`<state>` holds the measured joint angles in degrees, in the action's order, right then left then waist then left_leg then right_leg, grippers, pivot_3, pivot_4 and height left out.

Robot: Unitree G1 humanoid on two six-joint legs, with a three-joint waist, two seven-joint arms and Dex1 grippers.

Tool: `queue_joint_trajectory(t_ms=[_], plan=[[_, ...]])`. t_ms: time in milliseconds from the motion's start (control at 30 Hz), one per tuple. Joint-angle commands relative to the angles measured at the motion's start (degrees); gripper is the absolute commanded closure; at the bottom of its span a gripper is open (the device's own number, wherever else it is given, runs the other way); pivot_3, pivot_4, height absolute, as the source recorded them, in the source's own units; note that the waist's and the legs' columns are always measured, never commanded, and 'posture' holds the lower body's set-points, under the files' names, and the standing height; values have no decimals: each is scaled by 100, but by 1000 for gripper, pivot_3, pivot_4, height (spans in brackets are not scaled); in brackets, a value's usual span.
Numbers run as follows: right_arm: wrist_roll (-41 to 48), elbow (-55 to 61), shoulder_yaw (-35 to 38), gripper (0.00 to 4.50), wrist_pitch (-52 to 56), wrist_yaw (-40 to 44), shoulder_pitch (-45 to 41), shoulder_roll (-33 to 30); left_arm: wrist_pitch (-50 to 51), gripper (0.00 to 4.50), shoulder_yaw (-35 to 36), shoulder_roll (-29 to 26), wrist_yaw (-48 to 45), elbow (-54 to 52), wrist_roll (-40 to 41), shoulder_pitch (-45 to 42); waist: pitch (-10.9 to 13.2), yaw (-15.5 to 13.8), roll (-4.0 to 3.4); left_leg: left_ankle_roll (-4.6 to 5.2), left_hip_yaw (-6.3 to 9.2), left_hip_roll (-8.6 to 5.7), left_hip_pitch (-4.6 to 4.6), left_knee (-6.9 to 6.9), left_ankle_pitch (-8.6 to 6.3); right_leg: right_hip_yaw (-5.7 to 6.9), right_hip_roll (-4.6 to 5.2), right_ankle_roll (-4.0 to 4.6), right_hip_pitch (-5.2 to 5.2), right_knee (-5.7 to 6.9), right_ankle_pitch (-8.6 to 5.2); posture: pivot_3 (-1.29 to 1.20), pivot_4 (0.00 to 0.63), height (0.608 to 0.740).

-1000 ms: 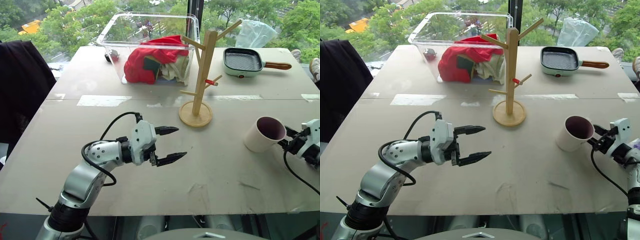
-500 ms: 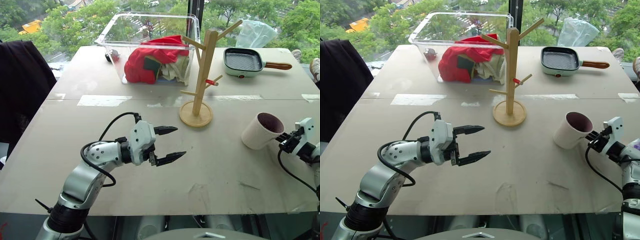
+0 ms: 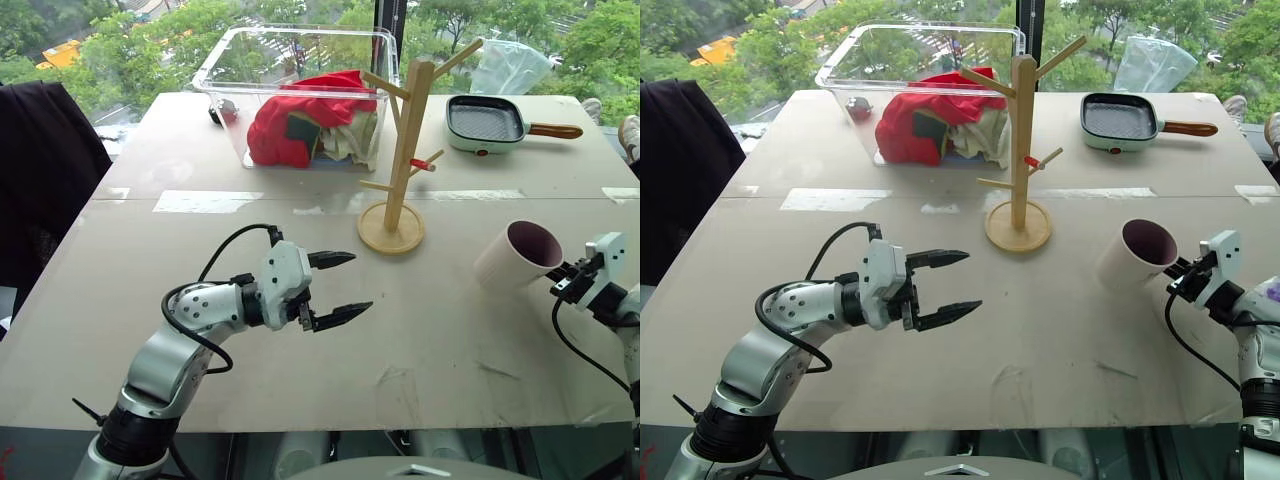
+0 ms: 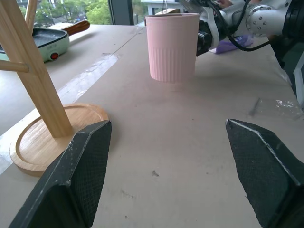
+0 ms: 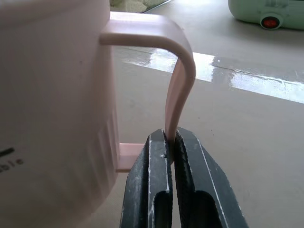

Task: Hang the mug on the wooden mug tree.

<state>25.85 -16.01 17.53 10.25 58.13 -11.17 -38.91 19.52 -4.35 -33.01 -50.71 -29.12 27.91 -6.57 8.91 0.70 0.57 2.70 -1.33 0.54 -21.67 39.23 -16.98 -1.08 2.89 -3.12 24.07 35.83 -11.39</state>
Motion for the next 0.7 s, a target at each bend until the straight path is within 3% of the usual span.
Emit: queue_joint_trajectory(t_ms=[33,233,500,700], plan=[[-14,906,-121,4464,704,-185,-128,-428,-33,576,422,295,380,-204,400,165,0,-3,0,0,0,0,0,0,0,0,0,0,0,0,0,0,150,740],[-122,2087,-627,4464,1413,-150,-655,-1031,-488,576,879,810,453,-162,780,647,7,-6,-7,0,9,2,-5,0,0,11,-1,1,4,0,0,0,150,740],[-460,3195,-1367,4464,2046,-610,-1617,-1052,-965,576,1150,1086,161,94,1176,912,13,-55,0,0,15,1,-11,2,0,18,0,2,6,-3,-1,0,150,740],[-263,4031,-1468,4464,3341,-1164,-2166,-1037,-1058,576,1237,1102,41,182,1347,928,14,-125,1,0,11,-1,-23,2,0,19,7,2,13,-12,-1,0,150,740]])
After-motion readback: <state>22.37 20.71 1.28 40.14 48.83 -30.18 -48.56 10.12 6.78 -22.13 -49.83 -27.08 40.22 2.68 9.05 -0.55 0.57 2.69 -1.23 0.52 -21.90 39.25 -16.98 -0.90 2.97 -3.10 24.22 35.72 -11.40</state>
